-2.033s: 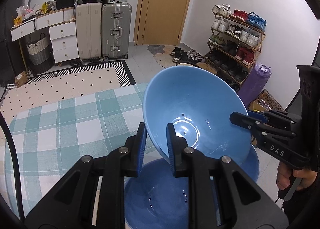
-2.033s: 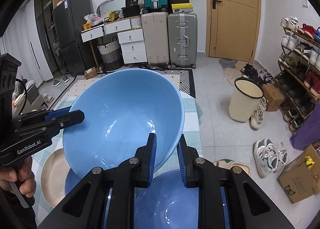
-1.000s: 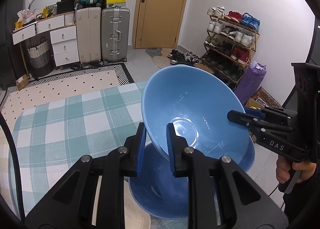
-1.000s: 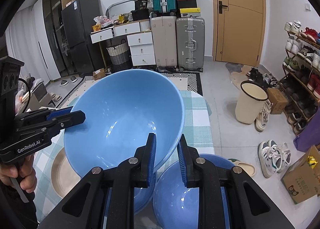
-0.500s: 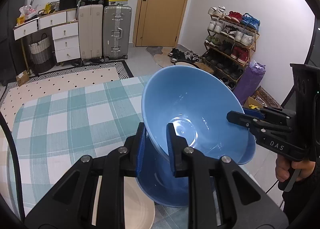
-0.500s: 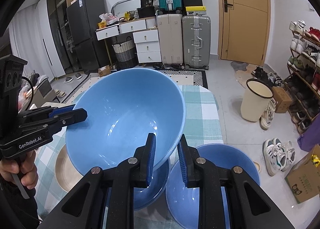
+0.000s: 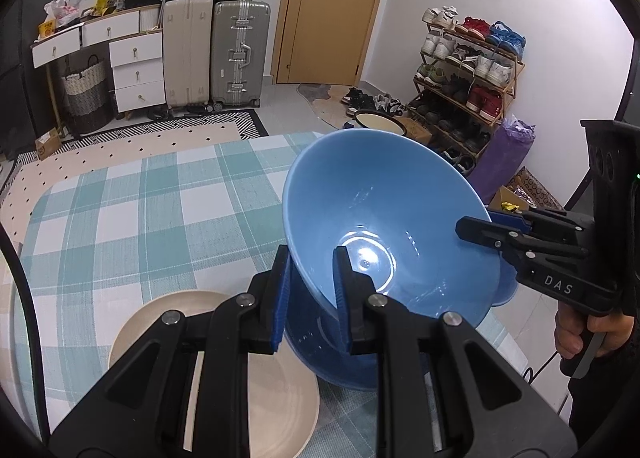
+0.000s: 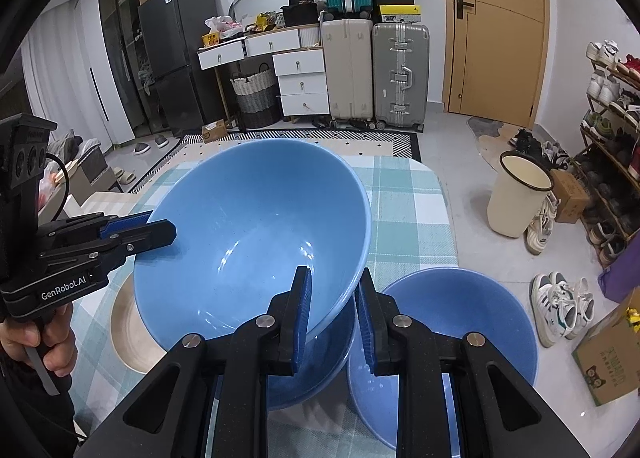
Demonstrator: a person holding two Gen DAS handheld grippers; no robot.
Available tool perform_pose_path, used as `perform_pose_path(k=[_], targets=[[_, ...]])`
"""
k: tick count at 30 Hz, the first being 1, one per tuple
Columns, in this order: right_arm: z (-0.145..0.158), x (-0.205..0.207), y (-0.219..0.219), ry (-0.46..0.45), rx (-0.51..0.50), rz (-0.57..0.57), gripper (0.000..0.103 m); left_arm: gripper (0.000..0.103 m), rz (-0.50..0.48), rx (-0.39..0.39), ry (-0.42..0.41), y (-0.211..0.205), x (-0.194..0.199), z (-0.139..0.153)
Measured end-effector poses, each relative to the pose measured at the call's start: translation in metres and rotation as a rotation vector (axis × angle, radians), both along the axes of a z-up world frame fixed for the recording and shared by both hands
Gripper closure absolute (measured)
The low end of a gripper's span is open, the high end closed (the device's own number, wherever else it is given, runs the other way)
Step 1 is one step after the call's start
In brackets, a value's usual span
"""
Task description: Organize plates and bowls
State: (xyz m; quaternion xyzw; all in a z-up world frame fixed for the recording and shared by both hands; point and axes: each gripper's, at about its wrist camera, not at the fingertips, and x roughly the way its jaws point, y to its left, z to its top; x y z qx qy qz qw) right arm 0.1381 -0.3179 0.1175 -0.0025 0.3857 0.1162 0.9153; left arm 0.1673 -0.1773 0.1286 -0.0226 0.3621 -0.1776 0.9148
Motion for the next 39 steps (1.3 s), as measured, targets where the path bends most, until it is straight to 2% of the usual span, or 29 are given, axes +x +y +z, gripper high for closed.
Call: perform_pose_path(k=[27, 34, 39], targets=[[-0.036, -0.005, 0.013, 0.057, 0.011, 0.012, 0.08, 0.087, 0.025, 0.022, 0.052, 0.008, 0.01, -0.046], [-0.04, -0.008, 0.018, 0.051, -0.025, 0.007, 0.08, 0.087, 0.025, 0.028, 0.062, 0.008, 0.013, -0.058], [-0.044, -0.011, 0.023, 0.048, -0.057, 0.004, 0.08, 0.087, 0.028, 0.06, 0.068, 0.006, 0.014, -0.067]])
